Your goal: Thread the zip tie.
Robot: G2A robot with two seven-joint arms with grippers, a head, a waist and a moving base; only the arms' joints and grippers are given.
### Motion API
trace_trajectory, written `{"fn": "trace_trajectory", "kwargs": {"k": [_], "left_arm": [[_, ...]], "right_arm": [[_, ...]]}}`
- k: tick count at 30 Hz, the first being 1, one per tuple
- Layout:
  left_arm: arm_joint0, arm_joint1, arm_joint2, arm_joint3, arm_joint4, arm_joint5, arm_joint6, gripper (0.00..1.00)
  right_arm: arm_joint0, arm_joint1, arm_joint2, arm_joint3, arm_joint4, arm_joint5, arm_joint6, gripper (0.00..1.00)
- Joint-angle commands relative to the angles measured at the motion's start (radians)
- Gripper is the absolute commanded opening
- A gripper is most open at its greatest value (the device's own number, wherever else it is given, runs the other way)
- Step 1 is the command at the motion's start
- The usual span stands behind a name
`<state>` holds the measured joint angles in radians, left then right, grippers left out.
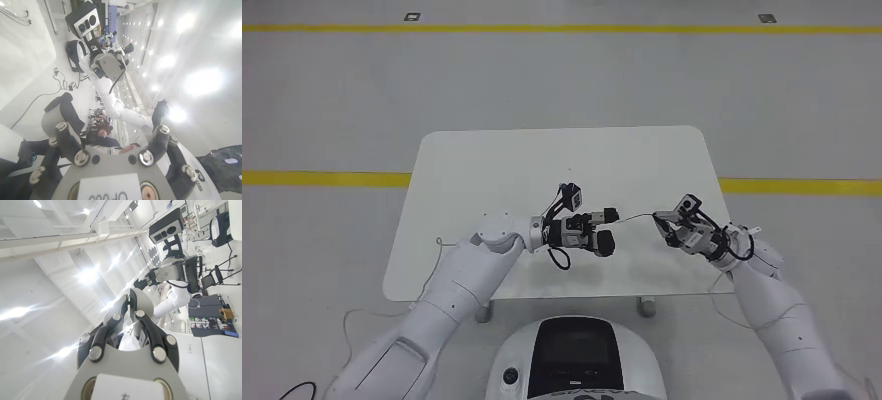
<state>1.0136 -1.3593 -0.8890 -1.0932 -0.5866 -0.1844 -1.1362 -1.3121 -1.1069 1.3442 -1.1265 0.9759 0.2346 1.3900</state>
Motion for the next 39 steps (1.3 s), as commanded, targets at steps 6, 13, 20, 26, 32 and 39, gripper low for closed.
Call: {"fn": "trace_trajectory", "kwargs": {"k": [6,13,20,26,32,39], "left_arm": [[0.0,0.0,0.0,0.0,0.0,0.0,0.0,1.0],[0.001,0.007,-0.012,-0.021,-0.007,0.064,0.054,1.0],[-0.023,0.006,-0.004,-0.012,-0.024,0.201,0.154,1.0],[-0.043,0.004,0.017,-0.005,0.015,0.229,0.205,1.0],[-0.043,0.004,0.017,-0.005,0.015,0.229,0.205,1.0],[-0.028,0.014,0.025,-0.02,0.049,0.202,0.175,1.0]], "right_arm": [[0.003,0.014,-0.023,0.003,0.0,0.001,0.0,0.0],[0.003,0.014,-0.028,-0.018,-0.024,-0.021,-0.016,0.0],[0.013,0.012,-0.059,-0.016,-0.051,-0.131,0.0,0.0],[0.043,0.012,-0.103,0.013,-0.022,-0.171,0.0,0.0],[0.043,0.012,-0.103,0.013,-0.022,-0.171,0.0,0.0],[0.044,0.004,-0.121,0.014,0.002,-0.175,0.0,0.0]]}}
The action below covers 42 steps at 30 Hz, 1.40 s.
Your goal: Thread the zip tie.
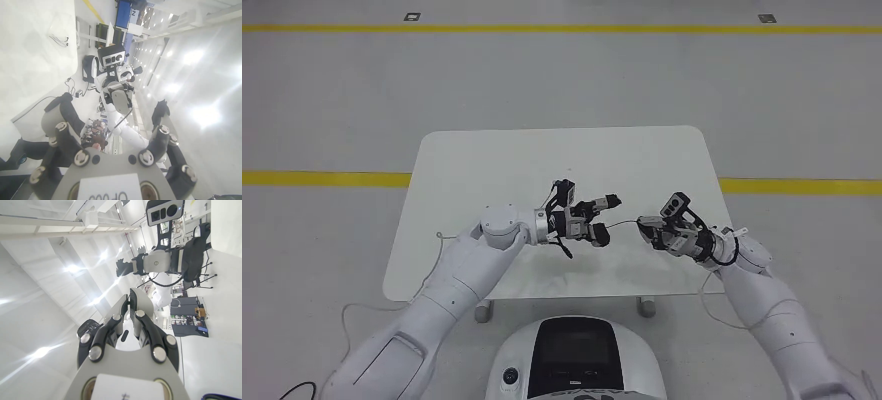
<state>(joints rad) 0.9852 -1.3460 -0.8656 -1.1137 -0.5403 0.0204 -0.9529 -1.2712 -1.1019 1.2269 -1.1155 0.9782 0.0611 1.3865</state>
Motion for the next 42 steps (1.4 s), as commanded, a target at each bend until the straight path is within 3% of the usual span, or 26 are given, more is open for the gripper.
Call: {"fn": "trace_trajectory", "kwargs": {"k": [1,6,15,35,36,38,42], "left_arm": [[0.001,0.003,0.002,0.003,0.007,-0.008,-0.013,1.0],[-0.004,0.005,0.02,0.005,0.019,-0.046,-0.067,1.0],[0.008,0.006,0.023,-0.006,0.02,-0.05,-0.037,1.0],[0.02,0.021,0.02,-0.008,-0.041,-0.089,-0.107,1.0],[0.019,0.022,0.021,-0.007,-0.042,-0.092,-0.106,0.97],[0.019,0.022,0.024,-0.007,-0.045,-0.094,-0.106,0.8],[0.016,0.023,0.028,-0.006,-0.047,-0.097,-0.104,0.68]], "right_arm": [[0.008,-0.003,-0.012,0.006,0.002,-0.004,0.003,0.0],[0.029,-0.01,-0.054,0.005,0.015,-0.005,0.003,0.0],[0.017,-0.012,-0.065,-0.023,0.018,-0.001,-0.033,0.0],[0.005,-0.02,-0.069,-0.034,0.016,-0.003,-0.053,0.0],[0.006,-0.021,-0.07,-0.032,0.015,-0.003,-0.054,0.0],[0.007,-0.022,-0.073,-0.028,0.015,-0.001,-0.054,0.0],[0.01,-0.024,-0.076,-0.018,0.011,0.0,-0.056,0.0]]}}
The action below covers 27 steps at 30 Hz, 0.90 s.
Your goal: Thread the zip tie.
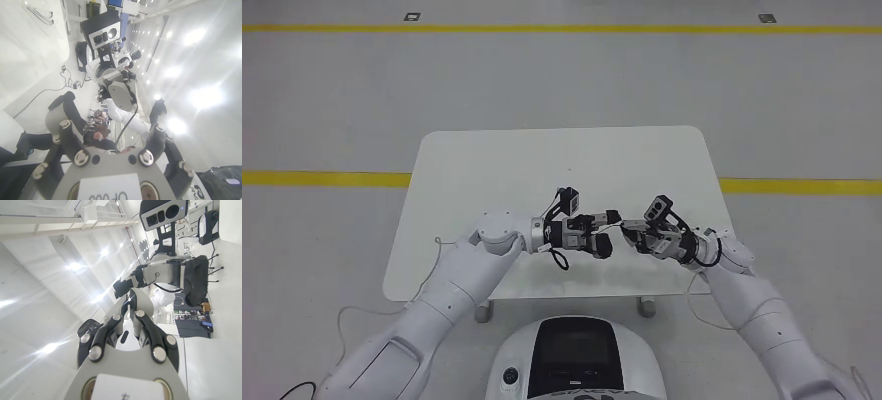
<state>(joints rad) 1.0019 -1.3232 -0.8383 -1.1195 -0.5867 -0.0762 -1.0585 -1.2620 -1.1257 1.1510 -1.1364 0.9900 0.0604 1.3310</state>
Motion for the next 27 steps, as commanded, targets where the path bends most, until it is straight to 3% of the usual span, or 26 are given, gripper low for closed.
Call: {"fn": "trace_trajectory", "kwargs": {"k": [1,5,19,27], "left_arm": [[-0.001,0.001,0.002,0.0,-0.001,-0.001,0.002,0.67],[-0.002,0.002,0.005,-0.001,-0.004,-0.003,0.003,0.49],[-0.002,0.009,0.015,-0.007,-0.006,-0.004,0.012,0.42],[0.002,0.013,0.02,-0.014,-0.002,-0.004,0.024,0.31]], "right_arm": [[0.002,-0.001,0.0,0.005,0.0,0.002,0.0,0.0],[0.004,-0.001,0.001,0.018,-0.002,0.006,0.002,0.0],[0.008,0.004,0.009,0.037,-0.071,0.019,-0.013,0.0],[0.004,0.013,0.02,0.033,-0.129,0.031,-0.026,0.0]]}}
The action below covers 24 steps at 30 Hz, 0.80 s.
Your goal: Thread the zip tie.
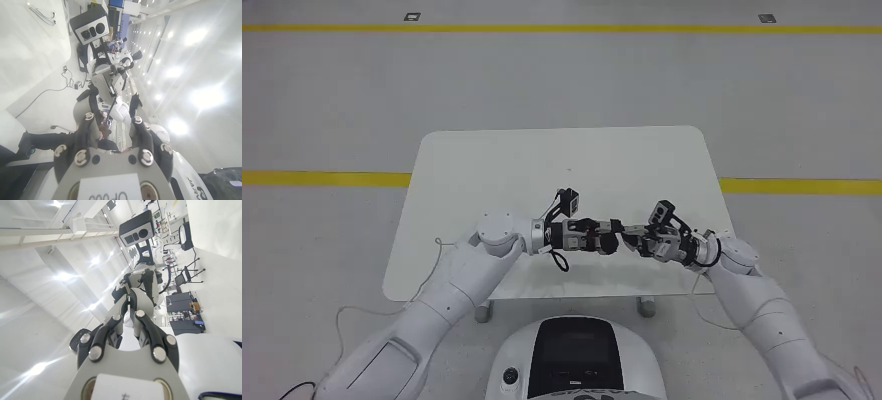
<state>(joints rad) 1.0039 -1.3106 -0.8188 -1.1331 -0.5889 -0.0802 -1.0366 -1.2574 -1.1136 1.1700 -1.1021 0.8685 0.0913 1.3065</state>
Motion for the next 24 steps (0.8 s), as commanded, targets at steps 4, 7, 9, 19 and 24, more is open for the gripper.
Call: {"fn": "trace_trajectory", "kwargs": {"k": [4,7,9,19,24], "left_arm": [[0.0,0.001,0.006,-0.002,0.003,0.001,0.01,0.26],[-0.001,0.002,0.011,-0.004,0.008,0.002,0.017,0.25],[-0.002,0.002,0.014,-0.006,0.012,0.005,0.02,0.24],[-0.003,0.005,0.025,-0.014,0.02,0.013,0.037,0.2],[-0.006,0.005,0.033,-0.015,0.023,0.018,0.042,0.18]], "right_arm": [[-0.004,0.005,0.005,-0.007,-0.035,0.004,-0.01,0.0],[-0.007,0.009,0.011,-0.012,-0.052,0.001,-0.017,0.0],[-0.011,0.01,0.014,-0.017,-0.059,-0.003,-0.018,0.0],[-0.038,0.022,0.035,-0.071,-0.161,-0.103,-0.063,0.0],[-0.053,0.027,0.044,-0.092,-0.179,-0.132,-0.068,0.0]]}}
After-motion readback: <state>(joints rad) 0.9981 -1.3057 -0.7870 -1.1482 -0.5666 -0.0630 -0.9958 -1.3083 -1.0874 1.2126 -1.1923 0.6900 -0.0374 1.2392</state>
